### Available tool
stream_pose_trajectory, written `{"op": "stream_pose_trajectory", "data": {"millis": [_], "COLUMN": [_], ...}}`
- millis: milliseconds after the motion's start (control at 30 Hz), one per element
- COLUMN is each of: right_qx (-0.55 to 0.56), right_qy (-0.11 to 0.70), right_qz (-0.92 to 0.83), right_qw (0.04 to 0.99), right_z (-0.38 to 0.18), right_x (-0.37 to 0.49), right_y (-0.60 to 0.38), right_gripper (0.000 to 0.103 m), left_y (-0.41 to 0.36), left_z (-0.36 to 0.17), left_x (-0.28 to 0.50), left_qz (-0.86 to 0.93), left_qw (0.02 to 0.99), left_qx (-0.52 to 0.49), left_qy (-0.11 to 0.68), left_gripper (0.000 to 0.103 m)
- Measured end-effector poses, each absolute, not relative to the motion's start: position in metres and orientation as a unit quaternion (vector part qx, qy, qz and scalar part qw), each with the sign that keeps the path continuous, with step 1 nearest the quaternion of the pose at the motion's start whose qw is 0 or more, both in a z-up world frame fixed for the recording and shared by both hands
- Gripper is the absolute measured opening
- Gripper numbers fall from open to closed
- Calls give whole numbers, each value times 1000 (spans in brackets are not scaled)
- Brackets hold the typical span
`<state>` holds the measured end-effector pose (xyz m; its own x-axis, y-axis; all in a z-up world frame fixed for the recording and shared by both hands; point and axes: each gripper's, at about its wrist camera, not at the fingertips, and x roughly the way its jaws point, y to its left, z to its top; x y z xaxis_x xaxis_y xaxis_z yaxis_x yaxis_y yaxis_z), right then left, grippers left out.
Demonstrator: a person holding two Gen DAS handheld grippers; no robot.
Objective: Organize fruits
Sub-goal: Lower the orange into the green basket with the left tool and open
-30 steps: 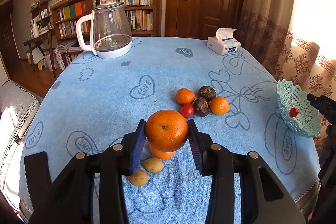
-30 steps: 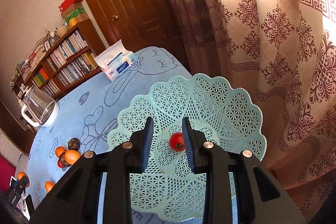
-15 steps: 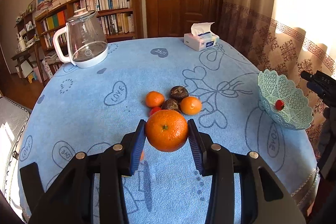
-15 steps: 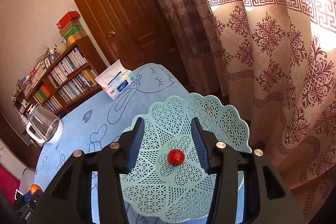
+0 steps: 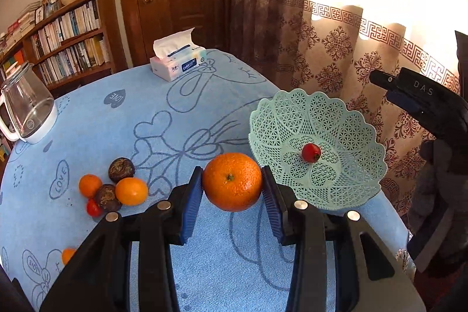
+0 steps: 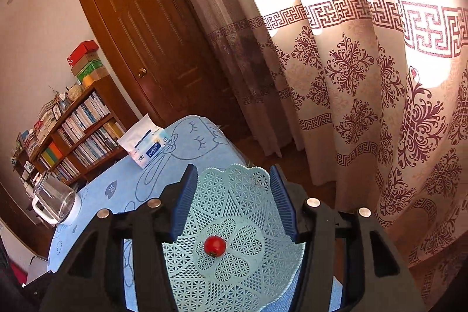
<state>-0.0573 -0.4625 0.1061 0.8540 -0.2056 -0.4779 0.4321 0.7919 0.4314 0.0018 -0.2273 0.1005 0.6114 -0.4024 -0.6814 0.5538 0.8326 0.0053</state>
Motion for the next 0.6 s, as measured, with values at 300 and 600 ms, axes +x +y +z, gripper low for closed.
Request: {"op": "stream_pose_trajectory", "data": {"millis": [300,600], "right_qx": [278,273], "right_qy": [216,220], "right_qz": [-170,-171], "right_qw": [920,921], "right_z": [100,98], "right_x": [-53,-49], "right_y": [-465,-460], "right_gripper": [58,65], "left_y": [-285,-247], "left_z": [92,102], "left_x": [2,15], "left_qz": [-323,-284], "left_qw": [868,892], "left_qx": [130,88], "left_qy": [355,340], "left_gripper": [46,86]}}
